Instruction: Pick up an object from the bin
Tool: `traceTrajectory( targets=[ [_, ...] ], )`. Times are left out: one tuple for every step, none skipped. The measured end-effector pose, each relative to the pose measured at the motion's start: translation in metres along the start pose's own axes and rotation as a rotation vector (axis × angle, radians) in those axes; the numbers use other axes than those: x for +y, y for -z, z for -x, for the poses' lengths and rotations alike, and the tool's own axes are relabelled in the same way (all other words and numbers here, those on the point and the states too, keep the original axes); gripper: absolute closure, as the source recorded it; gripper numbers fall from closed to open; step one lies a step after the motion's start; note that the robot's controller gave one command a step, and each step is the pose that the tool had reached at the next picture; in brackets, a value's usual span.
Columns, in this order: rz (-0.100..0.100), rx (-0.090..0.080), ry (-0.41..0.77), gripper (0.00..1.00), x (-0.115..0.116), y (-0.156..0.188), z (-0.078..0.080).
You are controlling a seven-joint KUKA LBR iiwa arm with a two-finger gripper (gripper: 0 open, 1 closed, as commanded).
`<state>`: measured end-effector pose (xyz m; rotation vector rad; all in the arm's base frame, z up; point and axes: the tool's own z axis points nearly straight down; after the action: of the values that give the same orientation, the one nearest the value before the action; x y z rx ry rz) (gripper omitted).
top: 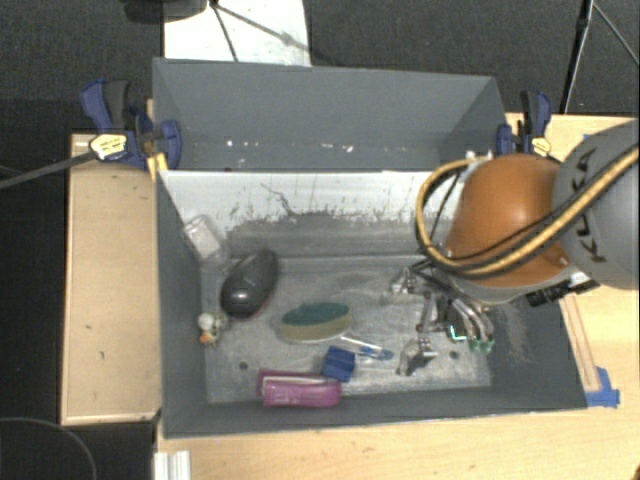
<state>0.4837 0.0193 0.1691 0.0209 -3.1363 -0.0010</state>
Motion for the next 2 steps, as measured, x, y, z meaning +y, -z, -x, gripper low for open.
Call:
traceTrajectory(
  targets=[
    [0.003,-0.01,0.131,0.0,0.113,-0.027,0.033],
    [-0.002,-0.011,0.095,0.0,0.07,-0.04,0.057]
  ],
)
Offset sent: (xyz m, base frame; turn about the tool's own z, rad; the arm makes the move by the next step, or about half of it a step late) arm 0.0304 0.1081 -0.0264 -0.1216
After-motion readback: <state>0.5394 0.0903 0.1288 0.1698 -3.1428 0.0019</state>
